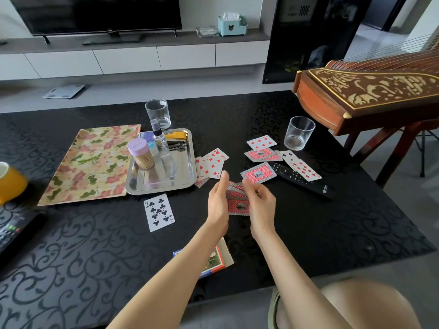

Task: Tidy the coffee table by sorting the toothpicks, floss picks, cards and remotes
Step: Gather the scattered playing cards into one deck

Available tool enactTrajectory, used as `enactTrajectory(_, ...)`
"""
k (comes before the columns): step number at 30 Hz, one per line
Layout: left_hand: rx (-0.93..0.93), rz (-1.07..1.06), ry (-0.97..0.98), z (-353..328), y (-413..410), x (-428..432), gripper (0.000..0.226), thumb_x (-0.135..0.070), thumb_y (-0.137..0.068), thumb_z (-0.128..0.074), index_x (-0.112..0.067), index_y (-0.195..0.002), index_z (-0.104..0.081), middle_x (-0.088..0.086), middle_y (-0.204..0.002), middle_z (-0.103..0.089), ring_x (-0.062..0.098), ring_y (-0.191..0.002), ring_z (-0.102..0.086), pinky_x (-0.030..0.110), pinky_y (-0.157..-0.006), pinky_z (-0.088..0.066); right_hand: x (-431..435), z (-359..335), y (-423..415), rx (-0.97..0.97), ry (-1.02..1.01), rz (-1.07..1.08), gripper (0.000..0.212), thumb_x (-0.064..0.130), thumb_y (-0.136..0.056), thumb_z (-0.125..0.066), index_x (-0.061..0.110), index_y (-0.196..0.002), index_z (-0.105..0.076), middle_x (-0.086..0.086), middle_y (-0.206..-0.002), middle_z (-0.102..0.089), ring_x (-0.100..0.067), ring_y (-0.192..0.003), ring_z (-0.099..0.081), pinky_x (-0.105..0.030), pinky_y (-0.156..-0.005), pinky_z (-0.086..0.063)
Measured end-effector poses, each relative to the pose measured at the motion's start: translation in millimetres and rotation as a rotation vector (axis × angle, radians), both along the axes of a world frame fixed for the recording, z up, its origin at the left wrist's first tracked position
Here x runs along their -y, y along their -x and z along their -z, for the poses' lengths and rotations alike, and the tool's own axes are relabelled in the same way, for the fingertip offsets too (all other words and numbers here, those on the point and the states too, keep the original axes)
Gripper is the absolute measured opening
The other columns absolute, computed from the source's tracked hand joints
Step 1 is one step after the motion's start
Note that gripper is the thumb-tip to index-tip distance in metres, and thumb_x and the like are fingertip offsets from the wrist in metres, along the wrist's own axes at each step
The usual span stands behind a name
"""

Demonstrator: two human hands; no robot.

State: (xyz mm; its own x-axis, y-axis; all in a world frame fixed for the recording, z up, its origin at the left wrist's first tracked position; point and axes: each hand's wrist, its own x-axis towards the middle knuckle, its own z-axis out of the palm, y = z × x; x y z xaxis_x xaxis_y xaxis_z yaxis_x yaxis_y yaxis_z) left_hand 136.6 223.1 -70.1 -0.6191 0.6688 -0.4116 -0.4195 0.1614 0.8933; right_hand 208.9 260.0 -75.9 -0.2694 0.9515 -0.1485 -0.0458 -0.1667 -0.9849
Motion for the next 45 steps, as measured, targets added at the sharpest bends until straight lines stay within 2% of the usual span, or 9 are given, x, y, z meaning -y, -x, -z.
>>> enactTrajectory(6, 0.014, -0.041, 0.065, -1.9, 4.5, -1.1, 0.031, -0.042, -0.081, -0.062, -0.012, -0.086, -0.059, 0.013, -0.093, -0.067, 0.029, -0.090, -0.066, 0.045, -0.088, -0.053, -4.2, 0.6, -12.9, -0.037, 0.053, -0.170, 0.025, 0.032, -0.093, -0.055, 0.010, -0.090, -0.067, -0.004, -0.085, -0.071, -0.015, -0.081, -0.068, -0.024, -0.069, -0.055)
enactTrajectory(13, 0.227, -0.202, -0.011, -4.2, 17.4, 1.0, 0.021, -0.027, -0.092, -0.046, -0.014, -0.109, -0.046, 0.006, -0.086, -0.053, 0.017, -0.073, -0.055, 0.030, -0.066, -0.047, -11.0, 16.2, -27.1, 0.354, -0.348, -0.389, 0.022, 0.005, -0.091, -0.056, 0.013, -0.109, -0.064, 0.003, -0.101, -0.066, 0.000, -0.093, -0.061, -0.004, -0.074, -0.045)
enactTrajectory(18, -0.197, -0.187, 0.105, -6.5, 34.5, 4.5, 0.034, -0.004, -0.093, -0.035, -0.019, -0.120, -0.049, 0.005, -0.109, -0.055, 0.014, -0.089, -0.050, 0.021, -0.062, -0.037, -12.9, 14.4, -23.1, 0.332, -0.488, -0.319, 0.024, 0.000, -0.091, -0.055, 0.011, -0.110, -0.062, 0.006, -0.100, -0.062, 0.002, -0.095, -0.058, -0.003, -0.077, -0.044)
enactTrajectory(21, -0.453, -0.110, 0.136, -10.4, 39.1, 5.5, 0.042, 0.008, -0.086, -0.029, -0.014, -0.099, -0.063, 0.002, -0.101, -0.064, 0.016, -0.092, -0.056, 0.022, -0.070, -0.042, -15.0, 15.6, -21.9, 0.366, -0.493, -0.355, 0.023, 0.001, -0.091, -0.054, 0.012, -0.110, -0.061, 0.005, -0.101, -0.061, -0.002, -0.095, -0.058, -0.006, -0.078, -0.045)
enactTrajectory(27, -0.370, 0.189, 0.056, -5.5, 22.3, 5.8, 0.026, -0.039, -0.095, -0.043, -0.019, -0.108, -0.053, 0.005, -0.098, -0.067, 0.016, -0.087, -0.061, 0.028, -0.074, -0.046, -11.5, 19.7, -19.7, 0.324, -0.345, -0.383, 0.017, 0.009, -0.088, -0.059, 0.020, -0.101, -0.064, 0.007, -0.101, -0.066, -0.007, -0.097, -0.061, -0.019, -0.083, -0.048)
enactTrajectory(30, -0.448, 0.209, 0.082, 7.2, 12.9, 6.5, 0.021, -0.032, -0.095, -0.051, -0.018, -0.109, -0.057, 0.001, -0.100, -0.064, 0.013, -0.090, -0.061, 0.022, -0.076, -0.048, -8.7, 18.4, -16.3, 0.125, -0.109, -0.361, 0.018, 0.020, -0.094, -0.052, 0.017, -0.101, -0.068, 0.001, -0.099, -0.070, -0.011, -0.096, -0.066, -0.032, -0.088, -0.053)
enactTrajectory(36, -0.436, 0.206, 0.049, 7.5, 14.8, 6.0, 0.018, -0.024, -0.098, -0.046, -0.017, -0.107, -0.059, -0.002, -0.096, -0.063, 0.011, -0.090, -0.060, 0.019, -0.076, -0.046, -14.8, 25.6, -23.8, 0.561, -0.736, -0.395, 0.028, 0.029, -0.099, -0.042, 0.014, -0.108, -0.063, 0.000, -0.096, -0.065, -0.015, -0.089, -0.059, -0.034, -0.079, -0.050)
enactTrajectory(39, -0.425, 0.235, 0.064, 6.8, 14.2, 4.1, 0.021, -0.022, -0.100, -0.040, -0.018, -0.100, -0.060, 0.003, -0.097, -0.063, 0.015, -0.091, -0.059, 0.023, -0.077, -0.048, -20.1, 24.7, -29.1, 0.692, -0.802, -0.525, 0.027, 0.027, -0.095, -0.050, 0.015, -0.118, -0.058, 0.000, -0.104, -0.066, -0.017, -0.096, -0.061, -0.034, -0.082, -0.050)
enactTrajectory(45, -0.436, 0.295, 0.025, 1.6, 9.2, 8.7, 0.021, -0.021, -0.099, -0.040, -0.017, -0.097, -0.061, 0.008, -0.095, -0.065, 0.022, -0.091, -0.064, 0.038, -0.087, -0.054, -13.7, 25.9, -33.7, 0.693, -0.957, -0.335, 0.016, 0.012, -0.092, -0.056, 0.014, -0.106, -0.064, 0.001, -0.093, -0.067, -0.017, -0.084, -0.061, -0.031, -0.075, -0.051)
